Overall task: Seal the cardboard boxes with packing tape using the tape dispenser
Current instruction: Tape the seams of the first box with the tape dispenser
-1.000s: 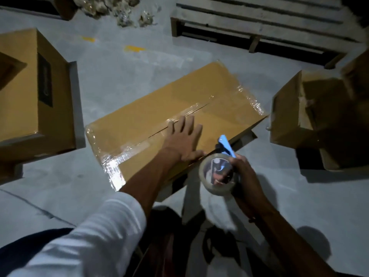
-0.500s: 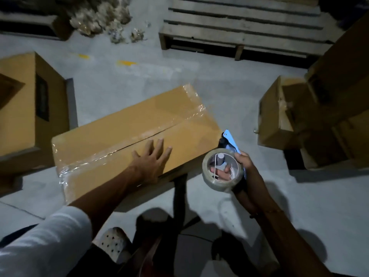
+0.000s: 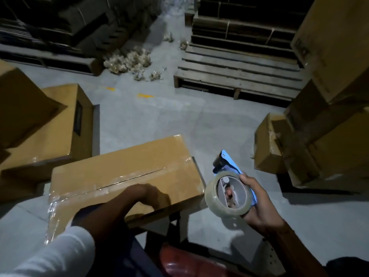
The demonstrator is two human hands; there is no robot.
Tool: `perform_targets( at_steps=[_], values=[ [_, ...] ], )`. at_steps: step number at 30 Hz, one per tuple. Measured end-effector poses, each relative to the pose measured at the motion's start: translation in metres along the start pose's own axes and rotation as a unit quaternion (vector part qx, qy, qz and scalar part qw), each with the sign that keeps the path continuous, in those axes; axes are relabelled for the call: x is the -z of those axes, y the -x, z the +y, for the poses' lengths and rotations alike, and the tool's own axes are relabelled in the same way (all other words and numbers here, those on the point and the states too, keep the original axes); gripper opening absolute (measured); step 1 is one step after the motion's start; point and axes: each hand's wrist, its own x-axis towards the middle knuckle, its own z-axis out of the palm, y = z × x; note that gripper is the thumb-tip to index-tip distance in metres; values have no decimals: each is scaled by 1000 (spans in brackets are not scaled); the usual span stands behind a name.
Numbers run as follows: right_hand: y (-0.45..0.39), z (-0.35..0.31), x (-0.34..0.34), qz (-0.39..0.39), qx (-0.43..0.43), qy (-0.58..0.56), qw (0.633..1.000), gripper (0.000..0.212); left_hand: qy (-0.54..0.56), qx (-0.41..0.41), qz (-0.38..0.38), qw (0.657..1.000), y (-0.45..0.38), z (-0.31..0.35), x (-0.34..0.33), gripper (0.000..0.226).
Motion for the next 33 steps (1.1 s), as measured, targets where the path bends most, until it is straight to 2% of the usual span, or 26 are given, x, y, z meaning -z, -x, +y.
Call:
perform_targets(
  at_steps=[1, 2, 3, 4, 5, 6, 8, 12, 16, 19, 20, 23, 33],
  values=[
    [5, 0, -7, -16, 5, 29, 999, 31, 109, -23, 49, 993, 8, 9, 1, 29],
    [10, 0, -14, -27, 13, 60, 998, 31, 228, -51, 89, 968, 18, 19, 0, 23],
    [15, 1, -20, -32, 23, 92, 995, 31, 356, -80, 109, 925, 29, 31, 0, 24],
    [19, 2, -26, -30, 33, 129, 991, 32, 474, -109, 110, 867, 41, 39, 0, 30],
    [23, 2, -32, -29, 43, 169, 984, 33, 552, -133, 102, 817, 53, 48, 3, 38],
    [28, 3, -38, -29, 52, 209, 976, 35, 597, -144, 95, 784, 65, 55, 6, 47],
    [38, 5, -48, -35, 67, 290, 954, 35, 636, -150, 78, 753, 87, 64, 14, 56],
    [58, 3, -67, -24, 100, 453, 886, 37, 640, -148, 47, 752, 117, 71, 25, 50],
    [74, 0, -79, -16, 141, 583, 800, 46, 630, -151, 76, 758, 125, 77, 28, 34],
    [77, 0, -70, -15, 195, 672, 714, 54, 620, -154, 100, 762, 122, 83, 29, 23],
    [77, 0, -65, -16, 208, 687, 697, 56, 621, -156, 105, 761, 121, 86, 30, 22],
    [77, 0, -52, -9, 235, 692, 683, 60, 612, -152, 131, 765, 115, 96, 31, 23],
    [72, 13, -16, -2, 267, 669, 694, 63, 530, -145, 204, 811, 106, 115, 24, 20]
  ],
)
